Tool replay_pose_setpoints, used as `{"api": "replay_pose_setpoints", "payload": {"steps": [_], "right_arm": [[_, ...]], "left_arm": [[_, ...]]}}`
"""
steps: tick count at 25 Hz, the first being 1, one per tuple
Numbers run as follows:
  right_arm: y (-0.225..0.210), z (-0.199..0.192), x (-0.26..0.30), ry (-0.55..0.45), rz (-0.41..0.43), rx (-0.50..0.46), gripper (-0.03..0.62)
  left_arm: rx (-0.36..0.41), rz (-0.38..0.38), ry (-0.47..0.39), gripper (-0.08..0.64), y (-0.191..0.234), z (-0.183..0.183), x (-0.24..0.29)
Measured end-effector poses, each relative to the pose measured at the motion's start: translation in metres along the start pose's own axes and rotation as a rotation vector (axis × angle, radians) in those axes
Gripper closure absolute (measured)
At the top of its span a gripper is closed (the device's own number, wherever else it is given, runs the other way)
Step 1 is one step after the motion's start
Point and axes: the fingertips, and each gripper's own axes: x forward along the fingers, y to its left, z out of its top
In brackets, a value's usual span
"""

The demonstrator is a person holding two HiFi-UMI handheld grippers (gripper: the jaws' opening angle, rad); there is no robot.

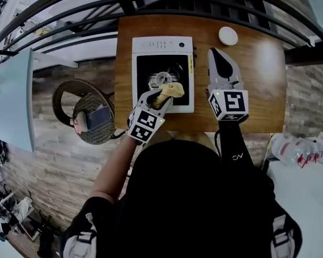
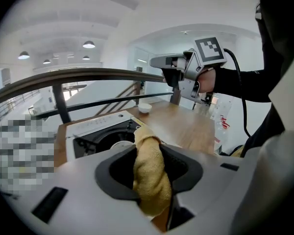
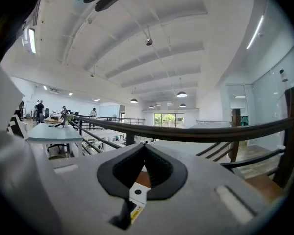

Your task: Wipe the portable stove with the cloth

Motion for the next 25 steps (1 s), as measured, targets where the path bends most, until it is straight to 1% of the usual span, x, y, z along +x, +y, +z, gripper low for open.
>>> {"api": "replay_pose_setpoints", "payload": {"steps": [2, 7, 10, 13, 16, 18, 22, 25], "right_arm": [[0.013, 0.002, 0.010, -0.004, 0.043, -0.005, 0.591], [0.052, 0.009, 0.034, -0.015, 0.145, -0.010, 0.591], [0.073, 0.006, 0.042, -0.013, 0.186, -0.013, 0.591], [0.093, 0.001, 0.050, -0.014, 0.228, -0.022, 0.591], [0.106, 0.001, 0.050, -0.015, 0.238, -0.031, 0.591], [0.107, 0.003, 0.046, -0.017, 0.220, -0.036, 0.591], [0.101, 0.004, 0.032, -0.022, 0.169, -0.025, 0.591], [0.094, -0.001, 0.019, -0.021, 0.160, -0.030, 0.591]], "left_arm": [[-0.049, 0.071, 0.007, 0.433, 0.020, -0.015, -0.017], [-0.209, 0.244, 0.019, 0.433, 0.063, -0.062, -0.067], [-0.263, 0.307, 0.023, 0.433, 0.077, -0.085, -0.087], [-0.288, 0.357, 0.022, 0.433, 0.085, -0.103, -0.098], [-0.294, 0.361, 0.005, 0.433, 0.086, -0.107, -0.105], [-0.269, 0.344, -0.011, 0.433, 0.085, -0.102, -0.109], [-0.234, 0.303, -0.058, 0.433, 0.083, -0.087, -0.116], [-0.198, 0.285, -0.104, 0.433, 0.077, -0.066, -0.114]]}}
